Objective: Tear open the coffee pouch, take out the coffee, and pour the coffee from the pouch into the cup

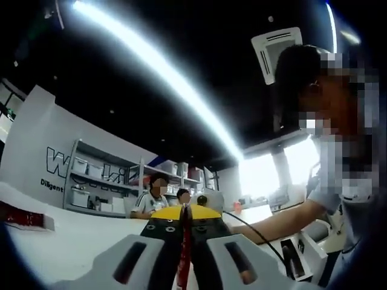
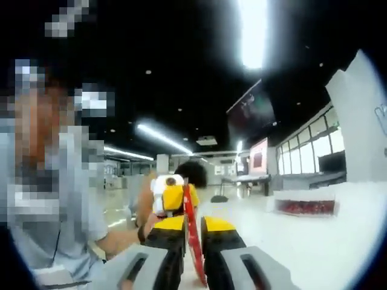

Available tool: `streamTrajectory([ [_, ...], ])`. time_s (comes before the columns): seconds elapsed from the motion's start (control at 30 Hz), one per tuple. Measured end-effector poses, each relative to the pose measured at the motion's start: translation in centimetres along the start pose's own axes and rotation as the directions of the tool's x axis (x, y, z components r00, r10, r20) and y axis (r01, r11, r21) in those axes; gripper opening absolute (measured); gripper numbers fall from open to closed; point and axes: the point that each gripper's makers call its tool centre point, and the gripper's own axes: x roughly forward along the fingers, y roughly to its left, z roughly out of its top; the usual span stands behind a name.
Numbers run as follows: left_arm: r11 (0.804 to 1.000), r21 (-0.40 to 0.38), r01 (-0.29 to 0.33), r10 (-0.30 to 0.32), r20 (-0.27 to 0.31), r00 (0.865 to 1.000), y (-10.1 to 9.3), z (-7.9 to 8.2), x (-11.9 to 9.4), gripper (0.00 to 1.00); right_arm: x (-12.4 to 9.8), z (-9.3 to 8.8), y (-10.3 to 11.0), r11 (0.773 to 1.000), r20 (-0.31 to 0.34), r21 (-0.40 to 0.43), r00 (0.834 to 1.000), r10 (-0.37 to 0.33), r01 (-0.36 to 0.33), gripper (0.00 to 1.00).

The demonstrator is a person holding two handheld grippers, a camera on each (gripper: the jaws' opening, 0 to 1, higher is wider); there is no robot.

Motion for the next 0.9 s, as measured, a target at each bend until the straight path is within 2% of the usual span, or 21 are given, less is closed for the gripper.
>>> streamTrajectory([
  [0.1, 1.0, -0.005, 0.001, -0.001, -0.001, 1.0, -0.1, 0.0, 0.0, 0.05, 0.2, 1.0, 0.1, 1.0, 0.047, 0.0, 0.999, -0.008, 0.008, 0.12],
  [0.33, 1.0, 0.015, 0.014, -0.014, -0.007, 1.0, -0.3, -0.1, 0.1, 0.05, 1.3, 0.9, 0.7, 1.0, 0.043, -0.01, 0.999, 0.014, -0.014, 0.11],
  [0.43, 1.0, 0.026, 0.016, -0.016, -0.011, 1.0, -0.3, -0.1, 0.2, 0.05, 1.6, 1.5, 0.9, 1.0, 0.089, -0.014, 0.996, 0.019, -0.018, 0.05],
  [0.53, 1.0, 0.027, 0.012, -0.012, -0.005, 1.0, -0.1, 0.0, 0.1, 0.05, 1.8, 1.6, 0.7, 1.0, 0.1, -0.014, 0.995, 0.008, -0.006, 0.04],
  [0.67, 1.0, 0.023, 0.009, -0.009, -0.007, 1.0, 0.0, 0.0, 0.1, 0.05, 1.8, 1.6, 0.6, 1.0, 0.088, -0.02, 0.996, -0.003, 0.005, 0.04],
  [0.8, 0.997, 0.08, 0.003, -0.004, 0.008, 1.0, -0.1, 0.2, 0.0, 0.07, 2.2, 1.5, 0.9, 1.0, 0.067, -0.021, 0.998, -0.005, 0.007, 0.03],
  [0.9, 0.997, 0.07, 0.011, -0.012, 0.015, 1.0, -0.3, 0.3, 0.1, 0.05, 2.4, 1.5, 0.7, 1.0, 0.057, 0.004, 0.998, -0.016, 0.016, 0.03],
])
